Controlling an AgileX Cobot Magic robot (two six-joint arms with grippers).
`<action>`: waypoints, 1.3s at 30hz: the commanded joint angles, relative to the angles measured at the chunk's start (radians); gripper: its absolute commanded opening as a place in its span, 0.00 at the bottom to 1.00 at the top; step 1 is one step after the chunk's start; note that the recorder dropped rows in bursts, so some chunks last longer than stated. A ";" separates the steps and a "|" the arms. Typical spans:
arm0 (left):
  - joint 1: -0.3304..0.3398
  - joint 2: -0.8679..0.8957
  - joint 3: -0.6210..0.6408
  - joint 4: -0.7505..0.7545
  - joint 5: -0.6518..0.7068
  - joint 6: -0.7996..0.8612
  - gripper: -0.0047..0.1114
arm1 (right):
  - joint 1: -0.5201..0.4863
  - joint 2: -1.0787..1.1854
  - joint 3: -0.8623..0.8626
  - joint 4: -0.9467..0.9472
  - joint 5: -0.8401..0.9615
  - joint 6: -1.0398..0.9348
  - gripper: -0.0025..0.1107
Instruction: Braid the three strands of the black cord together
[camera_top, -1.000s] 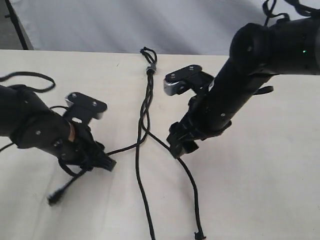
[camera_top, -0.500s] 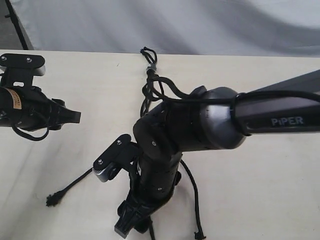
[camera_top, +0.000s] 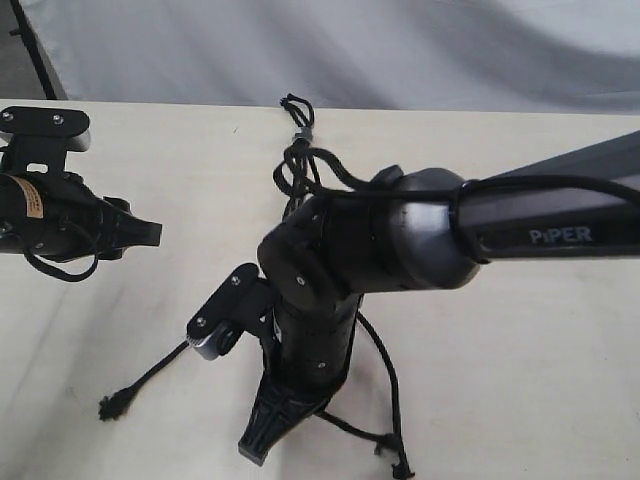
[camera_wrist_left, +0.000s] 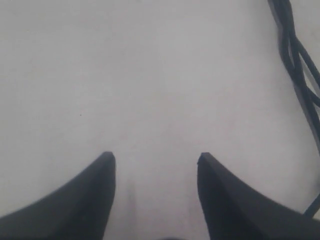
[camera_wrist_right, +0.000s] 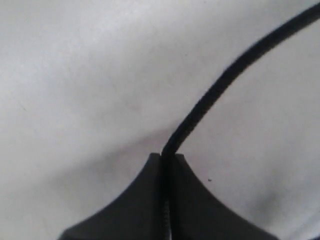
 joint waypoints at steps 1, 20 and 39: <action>0.002 -0.008 0.007 0.000 -0.004 -0.003 0.46 | -0.010 -0.054 -0.062 -0.199 0.043 -0.007 0.03; 0.002 -0.008 0.007 0.000 -0.004 0.001 0.46 | -0.202 0.112 -0.059 -0.443 -0.007 -0.001 0.03; 0.002 -0.008 0.007 0.000 0.014 0.000 0.46 | -0.067 -0.092 -0.061 -0.060 0.118 -0.311 0.03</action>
